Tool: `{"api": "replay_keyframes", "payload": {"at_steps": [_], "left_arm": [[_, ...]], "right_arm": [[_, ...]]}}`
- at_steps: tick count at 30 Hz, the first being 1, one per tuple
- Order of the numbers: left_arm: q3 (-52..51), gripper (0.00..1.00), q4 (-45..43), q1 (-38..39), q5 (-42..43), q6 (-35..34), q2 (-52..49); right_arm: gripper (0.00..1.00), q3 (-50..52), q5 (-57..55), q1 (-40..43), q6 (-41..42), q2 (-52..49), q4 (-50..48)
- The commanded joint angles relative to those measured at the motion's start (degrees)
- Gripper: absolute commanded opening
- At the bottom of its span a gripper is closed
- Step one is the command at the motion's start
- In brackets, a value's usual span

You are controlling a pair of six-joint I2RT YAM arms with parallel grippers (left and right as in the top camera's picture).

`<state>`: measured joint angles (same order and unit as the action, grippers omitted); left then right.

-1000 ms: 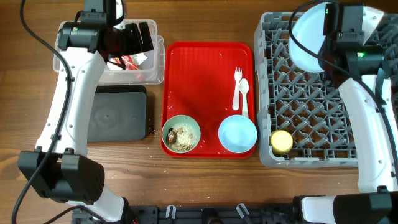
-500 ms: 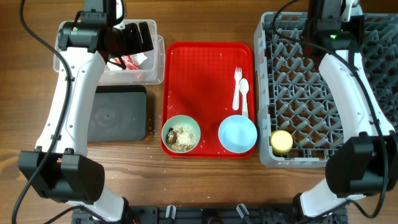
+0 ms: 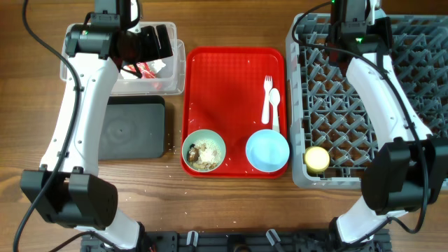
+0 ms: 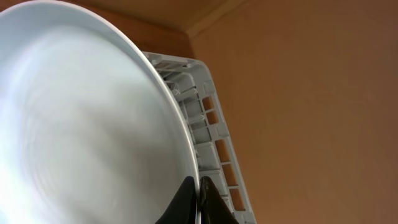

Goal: Sort waste into correct bins and load items into the dishwasher rack
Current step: 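Carry the plate with right gripper and stand it upright in the rack, then grasp the green bowl with left gripper and tip scraps onto black tray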

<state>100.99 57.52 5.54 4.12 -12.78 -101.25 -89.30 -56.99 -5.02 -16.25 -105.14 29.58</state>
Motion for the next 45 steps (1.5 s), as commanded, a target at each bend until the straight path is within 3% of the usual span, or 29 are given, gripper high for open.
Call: {"api": "replay_keyframes", "payload": {"at_steps": [1, 2, 3, 4, 5, 11, 15, 18, 21, 22, 28, 32, 38, 40, 41, 42, 45], "left_arm": [[0.5, 1.0, -0.1, -0.3, -0.6, -0.1, 0.0], [0.5, 1.0, -0.1, -0.3, -0.6, -0.1, 0.0], [0.5, 1.0, -0.1, -0.3, -0.6, -0.1, 0.0], [0.5, 1.0, -0.1, -0.3, -0.6, -0.1, 0.0], [0.5, 1.0, -0.1, -0.3, -0.6, -0.1, 0.0], [0.5, 1.0, -0.1, -0.3, -0.6, -0.1, 0.0], [0.5, 1.0, -0.1, -0.3, -0.6, -0.1, 0.0], [0.5, 1.0, -0.1, -0.3, -0.6, -0.1, 0.0], [0.5, 1.0, -0.1, -0.3, -0.6, -0.1, 0.0], [0.5, 1.0, -0.1, -0.3, -0.6, -0.1, 0.0], [0.5, 1.0, -0.1, -0.3, -0.6, -0.1, 0.0], [0.5, 1.0, -0.1, -0.3, -0.6, -0.1, 0.0], [0.5, 1.0, 0.9, 0.0, 6.1, -0.5, -0.2], [0.5, 0.81, 4.0, 1.0, 13.0, -1.8, -0.7], [0.2, 0.58, 6.9, 2.6, 14.5, -5.6, -1.0], [-0.7, 0.5, 9.0, 4.5, 14.1, -9.9, -1.1], [-5.9, 0.5, 9.4, 13.0, 8.8, -19.4, -1.1]], "right_arm": [[0.26, 0.1, 0.8, 0.0, -0.2, -0.8, 0.7], [0.42, 0.1, 2.2, 0.0, -0.2, -0.8, 1.2], [0.7, 0.1, 3.7, 0.0, 0.0, -0.8, 1.7], [0.89, 0.1, 5.4, 0.0, 0.7, -0.8, 2.0], [1.0, 0.1, 6.1, 0.0, 2.9, -0.7, 2.1], [1.0, 0.0, 18.0, 0.0, 12.0, 3.9, 7.3], [1.0, -0.5, 31.1, -0.4, 19.7, 12.3, 18.3], [1.0, -0.5, 54.6, -1.2, 19.7, 19.9, 23.9], [0.99, -0.1, 82.0, -1.3, 22.5, 23.8, 22.6], [0.99, -0.1, 85.9, -1.8, 23.1, 23.9, 22.5], [0.95, 2.0, 81.1, -13.6, 29.2, 20.1, 23.8], [1.0, 2.0, 77.2, -20.8, 34.5, 15.1, 26.6], [1.0, 1.7, 68.6, -16.3, 40.4, 15.6, 29.6], [1.0, 1.2, 68.6, -10.7, 40.2, 18.4, 29.9], [1.0, 1.2, 68.6, -6.8, 39.8, 20.2, 30.1], [1.0, 1.2, 68.7, -3.3, 38.8, 21.7, 30.6], [1.0, 1.2, 68.6, 5.3, 36.4, 25.4, 32.3]]}}
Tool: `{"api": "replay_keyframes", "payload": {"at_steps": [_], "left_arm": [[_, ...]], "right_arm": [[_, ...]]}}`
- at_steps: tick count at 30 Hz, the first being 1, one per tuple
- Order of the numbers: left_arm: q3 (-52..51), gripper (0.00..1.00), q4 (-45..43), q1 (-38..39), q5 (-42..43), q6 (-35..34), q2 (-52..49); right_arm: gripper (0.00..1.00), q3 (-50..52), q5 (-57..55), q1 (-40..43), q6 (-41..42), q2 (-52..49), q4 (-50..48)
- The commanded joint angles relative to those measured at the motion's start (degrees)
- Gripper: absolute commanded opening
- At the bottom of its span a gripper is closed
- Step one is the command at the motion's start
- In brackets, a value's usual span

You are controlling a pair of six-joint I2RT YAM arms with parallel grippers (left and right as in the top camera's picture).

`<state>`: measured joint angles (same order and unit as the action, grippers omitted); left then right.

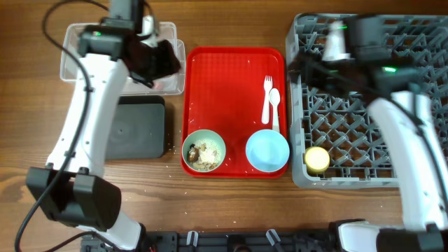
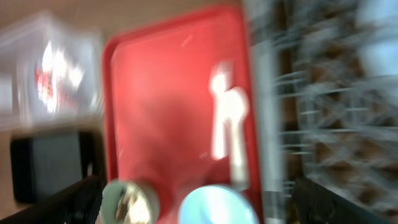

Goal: Sort waste into correct bins and load items into the dishwasher rack
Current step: 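Grasp the green bowl with left gripper and tip scraps onto black tray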

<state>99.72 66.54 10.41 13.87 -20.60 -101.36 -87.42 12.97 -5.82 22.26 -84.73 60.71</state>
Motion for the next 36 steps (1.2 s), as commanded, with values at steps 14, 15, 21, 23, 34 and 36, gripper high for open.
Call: {"api": "replay_keyframes", "payload": {"at_steps": [14, 15, 21, 23, 34, 36], "left_arm": [[-25.0, 0.47, -10.6, 31.9, -17.0, -32.6, -3.7], [-26.3, 0.45, -12.2, 31.8, -17.2, -32.6, -3.7], [-32.0, 0.16, -17.5, 31.8, -17.2, -32.6, -3.8], [-32.1, 0.12, -17.6, 31.8, -17.2, -32.6, -3.8], [-19.8, 0.04, -6.8, 25.0, -7.5, -16.7, 5.7], [-19.1, 0.04, -5.6, 19.1, -2.4, -11.5, 10.7]], "right_arm": [[1.0, -0.6, -1.4, 11.7, -7.3, 6.5, 4.3], [1.0, -0.6, -1.4, 11.7, -7.3, 6.5, 4.4], [1.0, -0.6, -1.4, 11.7, -8.8, 6.5, 4.8], [1.0, -0.6, -1.4, 11.7, -8.8, 6.5, 4.8], [1.0, -0.6, -1.4, 11.7, -10.1, 6.5, 4.7], [1.0, -0.6, -1.4, 11.7, -10.2, 6.5, 4.7]]}}
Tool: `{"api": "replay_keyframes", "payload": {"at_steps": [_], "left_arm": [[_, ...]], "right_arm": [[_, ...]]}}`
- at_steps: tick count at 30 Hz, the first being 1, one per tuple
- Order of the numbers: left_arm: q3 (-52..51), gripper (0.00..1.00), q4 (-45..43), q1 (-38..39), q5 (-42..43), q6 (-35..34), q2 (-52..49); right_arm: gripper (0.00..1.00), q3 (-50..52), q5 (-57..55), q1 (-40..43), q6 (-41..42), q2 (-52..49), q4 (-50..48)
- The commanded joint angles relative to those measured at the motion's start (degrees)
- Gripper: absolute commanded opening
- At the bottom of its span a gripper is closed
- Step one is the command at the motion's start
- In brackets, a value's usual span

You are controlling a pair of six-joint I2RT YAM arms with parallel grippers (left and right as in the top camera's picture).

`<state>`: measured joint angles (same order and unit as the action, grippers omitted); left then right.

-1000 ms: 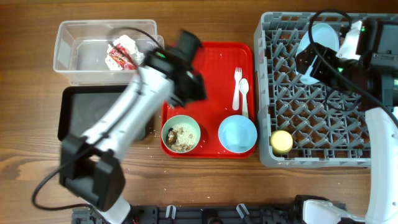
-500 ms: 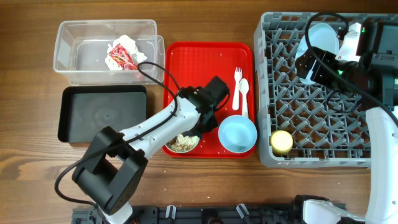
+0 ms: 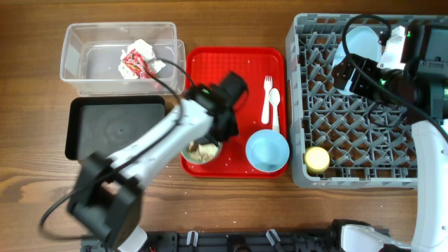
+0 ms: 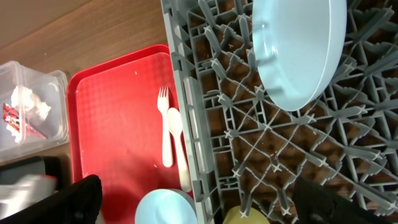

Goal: Sort waste into correct bins and load items into the dishwasher rack
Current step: 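Grasp the green bowl with left gripper and tip scraps onto black tray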

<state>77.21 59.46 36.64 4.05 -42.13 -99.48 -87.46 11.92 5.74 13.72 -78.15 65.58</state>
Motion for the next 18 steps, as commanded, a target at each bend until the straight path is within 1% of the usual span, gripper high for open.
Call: {"api": "replay_keyframes", "payload": {"at_steps": [1, 5, 6, 8, 10, 11, 13, 14, 16, 18], "left_arm": [[3.4, 0.04, 2.3, -10.4, 10.2, 12.6, 10.3], [3.1, 0.04, 7.1, -27.6, 22.6, 25.6, 11.8], [2.0, 0.04, 7.2, -33.2, 27.3, 29.8, 11.6], [-0.7, 0.04, 6.6, -41.8, 34.7, 35.1, 10.8], [-4.3, 0.04, 5.7, -50.0, 44.0, 41.6, 9.6], [-5.5, 0.04, 5.4, -52.5, 47.0, 43.5, 9.1], [-9.6, 0.04, 3.1, -61.8, 59.3, 49.2, 5.6], [-10.9, 0.04, 1.9, -65.0, 63.4, 50.6, 3.6], [-12.4, 0.04, 0.5, -69.1, 69.3, 52.5, -0.2], [-13.1, 0.04, 0.7, -71.6, 74.5, 54.2, -4.1]], "right_arm": [[1.0, -0.6, -0.3, 0.1, -1.7, -0.1, -0.2], [1.0, -0.6, -0.3, 0.1, -1.7, -0.1, -0.3], [1.0, -0.6, -0.3, 0.1, -1.7, -0.1, -0.3], [1.0, -0.6, -0.3, 0.1, -1.7, -0.1, -0.2], [1.0, -0.6, -0.3, 0.1, -1.6, -0.1, -0.2], [1.0, -0.6, -0.3, 0.1, -1.7, -0.1, -0.2], [1.0, -0.6, -0.3, 0.1, -1.6, -0.1, -0.2], [1.0, -0.6, -0.3, 0.1, -1.7, -0.1, -0.2], [1.0, -0.6, -0.3, 0.1, -1.7, -0.1, -0.2], [1.0, -0.6, -0.3, 0.1, -1.7, -0.1, -0.2]]}}
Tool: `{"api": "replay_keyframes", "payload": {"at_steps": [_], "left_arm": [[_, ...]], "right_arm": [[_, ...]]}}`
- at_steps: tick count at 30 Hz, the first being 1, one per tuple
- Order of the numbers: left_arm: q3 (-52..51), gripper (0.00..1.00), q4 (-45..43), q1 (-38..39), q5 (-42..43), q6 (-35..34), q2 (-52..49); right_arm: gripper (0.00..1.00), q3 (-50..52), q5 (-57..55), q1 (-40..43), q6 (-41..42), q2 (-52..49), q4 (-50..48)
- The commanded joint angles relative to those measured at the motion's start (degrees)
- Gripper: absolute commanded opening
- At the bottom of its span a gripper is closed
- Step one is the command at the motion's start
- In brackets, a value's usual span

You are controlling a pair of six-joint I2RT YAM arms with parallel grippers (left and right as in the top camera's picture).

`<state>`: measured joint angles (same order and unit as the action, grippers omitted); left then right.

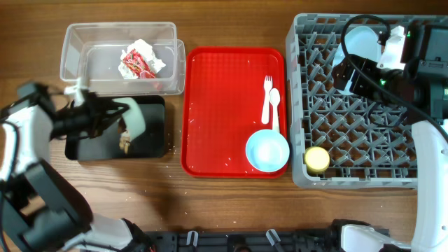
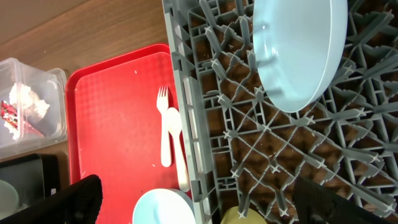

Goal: Sort waste into correct bins and load items into the dishwasher rack
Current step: 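Grasp the green bowl with left gripper and tip scraps onto black tray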

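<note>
My left gripper [image 1: 119, 116] is shut on the rim of the pale green bowl [image 1: 134, 123], which it holds tipped on its side over the black bin [image 1: 84, 143]. Food scraps [image 1: 126, 142] lie in that bin below the bowl. The red tray [image 1: 224, 84] carries a white fork [image 2: 163, 124], a white spoon [image 2: 177, 146] and a light blue bowl [image 1: 267, 150]. A white plate [image 2: 301, 50] stands on edge in the grey dishwasher rack [image 1: 364, 140]. My right gripper [image 2: 199, 205] hangs open above the rack, holding nothing.
A clear bin [image 1: 91, 56] at the back left holds crumpled wrappers [image 1: 140, 59]. A yellow cup [image 1: 316, 159] sits in the rack's front left corner. Crumbs dot the wooden table in front of the tray.
My left gripper was at the green bowl on the tray's front left corner. It now holds that bowl tipped over the black bin, with food lying there. The right arm has not moved.
First my left gripper was over the clear bin and my right was shut on the white plate at the rack's back. Then the right arm was swinging away. Later the plate stood in the rack, right gripper open, left at the green bowl, now tipped over the black bin.
</note>
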<state>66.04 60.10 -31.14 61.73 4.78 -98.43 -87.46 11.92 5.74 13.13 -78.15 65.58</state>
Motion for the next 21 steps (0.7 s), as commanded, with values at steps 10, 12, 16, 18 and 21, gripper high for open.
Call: {"api": "replay_keyframes", "payload": {"at_steps": [10, 12, 16, 18, 21], "left_arm": [[-2.1, 0.04, 4.0, -6.2, 28.7, 4.9, -10.8], [-2.1, 0.04, 6.5, -6.9, 28.7, 4.3, -10.8], [-2.1, 0.04, 8.0, -9.6, 28.7, 1.6, -10.8], [-2.1, 0.04, 10.4, -10.6, 28.7, 1.6, -10.8], [-2.1, 0.04, 10.8, -10.8, 28.7, 1.7, -10.8]], "right_arm": [[1.0, -0.6, -0.3, 0.1, -1.1, -0.1, 0.6], [1.0, -0.6, -0.3, 0.1, -1.1, -0.1, 0.8], [1.0, -0.6, -0.3, 0.1, -1.1, -0.1, 0.7], [1.0, -0.6, -0.3, 0.1, -1.1, -0.1, 0.7], [1.0, -0.6, -0.3, 0.1, -1.2, -0.1, 0.7]]}}
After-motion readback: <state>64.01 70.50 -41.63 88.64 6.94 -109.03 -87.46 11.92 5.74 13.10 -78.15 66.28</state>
